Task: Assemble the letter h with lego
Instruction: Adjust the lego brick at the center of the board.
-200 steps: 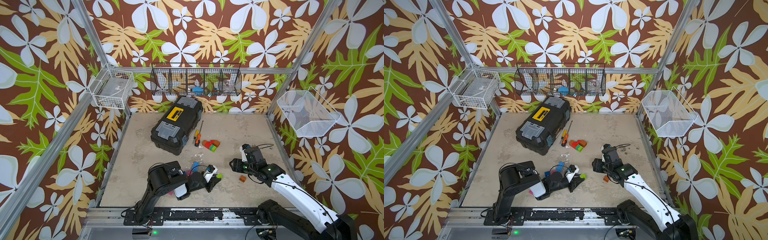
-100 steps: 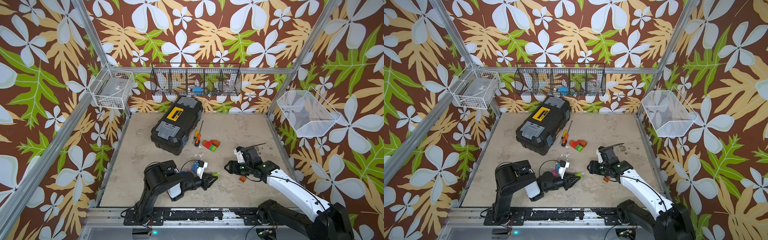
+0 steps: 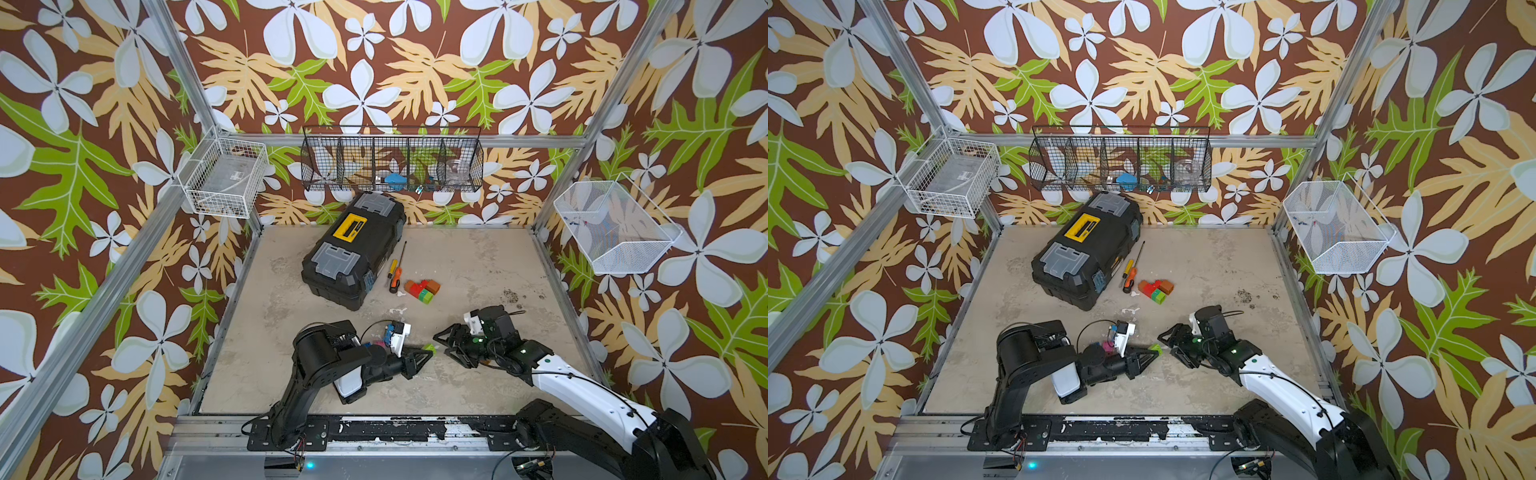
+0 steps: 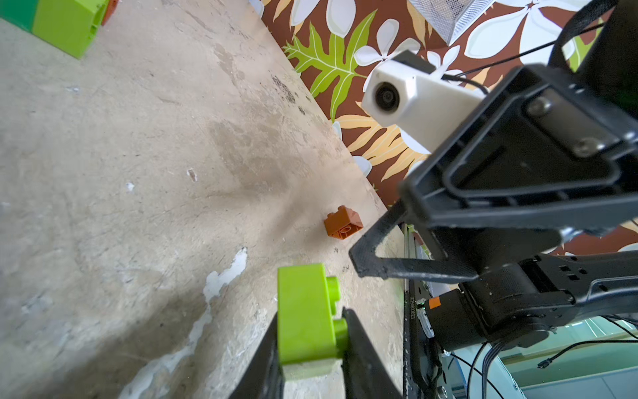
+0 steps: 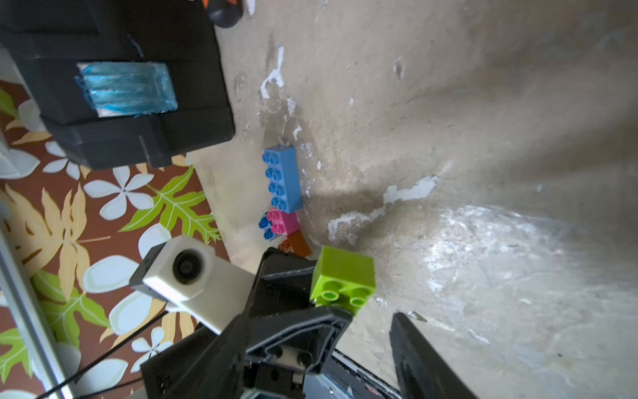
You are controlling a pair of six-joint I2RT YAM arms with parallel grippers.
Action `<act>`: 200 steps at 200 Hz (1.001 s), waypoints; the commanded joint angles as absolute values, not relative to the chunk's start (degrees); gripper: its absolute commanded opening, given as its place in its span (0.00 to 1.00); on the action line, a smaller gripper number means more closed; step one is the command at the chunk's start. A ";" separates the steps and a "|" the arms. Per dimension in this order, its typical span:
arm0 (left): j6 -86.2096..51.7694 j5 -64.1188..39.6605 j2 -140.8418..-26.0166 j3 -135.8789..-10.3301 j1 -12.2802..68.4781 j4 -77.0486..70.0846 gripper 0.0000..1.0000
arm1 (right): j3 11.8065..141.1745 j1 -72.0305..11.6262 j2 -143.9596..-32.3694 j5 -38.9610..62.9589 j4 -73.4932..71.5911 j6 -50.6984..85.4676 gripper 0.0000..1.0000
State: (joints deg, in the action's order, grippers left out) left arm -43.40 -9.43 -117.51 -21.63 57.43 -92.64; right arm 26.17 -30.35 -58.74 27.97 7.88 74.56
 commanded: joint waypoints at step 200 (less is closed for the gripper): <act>-44.91 -8.88 -118.51 -20.60 57.22 -103.45 0.29 | 24.03 -38.01 -71.97 23.66 -7.34 91.01 0.33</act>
State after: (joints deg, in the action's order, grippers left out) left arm -44.66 -8.84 -118.15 -20.08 57.41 -92.44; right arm 24.12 -37.82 -71.55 22.63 -5.63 89.80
